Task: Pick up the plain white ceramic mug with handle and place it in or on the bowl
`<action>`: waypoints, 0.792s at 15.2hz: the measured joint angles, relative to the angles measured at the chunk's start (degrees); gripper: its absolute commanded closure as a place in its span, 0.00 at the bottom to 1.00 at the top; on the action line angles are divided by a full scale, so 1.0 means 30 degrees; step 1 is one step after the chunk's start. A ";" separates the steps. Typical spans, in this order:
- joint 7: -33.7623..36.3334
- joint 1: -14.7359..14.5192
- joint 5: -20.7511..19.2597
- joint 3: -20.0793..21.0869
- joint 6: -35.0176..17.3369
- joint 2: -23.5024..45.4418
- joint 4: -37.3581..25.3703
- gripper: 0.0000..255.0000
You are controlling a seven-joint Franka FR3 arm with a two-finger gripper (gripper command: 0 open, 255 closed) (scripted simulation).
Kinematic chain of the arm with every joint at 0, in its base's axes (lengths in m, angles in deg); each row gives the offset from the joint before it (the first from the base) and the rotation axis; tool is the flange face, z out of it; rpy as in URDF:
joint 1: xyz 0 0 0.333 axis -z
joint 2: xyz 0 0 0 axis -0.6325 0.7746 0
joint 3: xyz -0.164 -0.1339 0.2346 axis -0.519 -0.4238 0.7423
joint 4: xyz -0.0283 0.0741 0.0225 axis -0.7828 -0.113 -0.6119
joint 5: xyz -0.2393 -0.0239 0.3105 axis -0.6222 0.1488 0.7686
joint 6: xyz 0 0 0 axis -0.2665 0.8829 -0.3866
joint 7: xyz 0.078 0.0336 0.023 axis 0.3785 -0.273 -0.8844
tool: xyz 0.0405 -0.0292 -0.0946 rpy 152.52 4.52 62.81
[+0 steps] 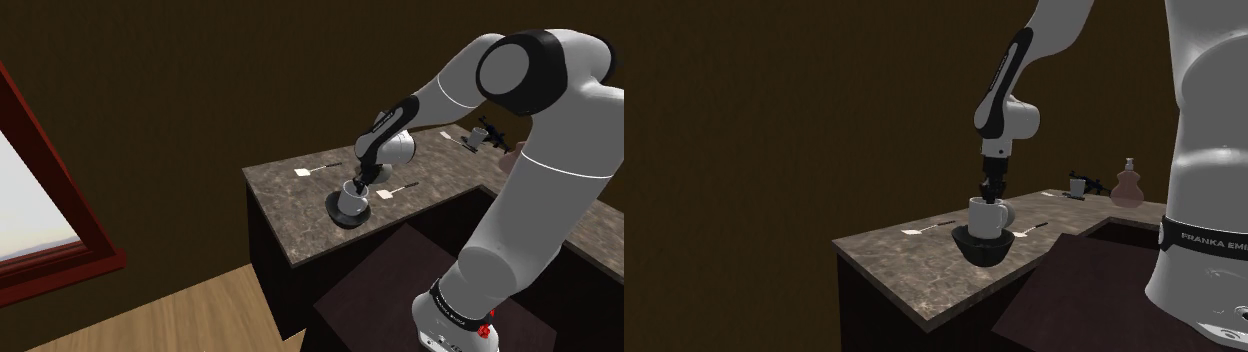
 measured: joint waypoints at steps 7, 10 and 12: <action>-0.0005 0.0001 0.0010 0.0005 -0.0014 0.0013 -0.0008 0.00; -0.0005 0.0001 0.0011 0.0005 -0.0014 0.0013 -0.0009 0.00; 0.0405 -0.0131 -0.0522 -0.0218 0.0698 -0.0826 0.0075 0.00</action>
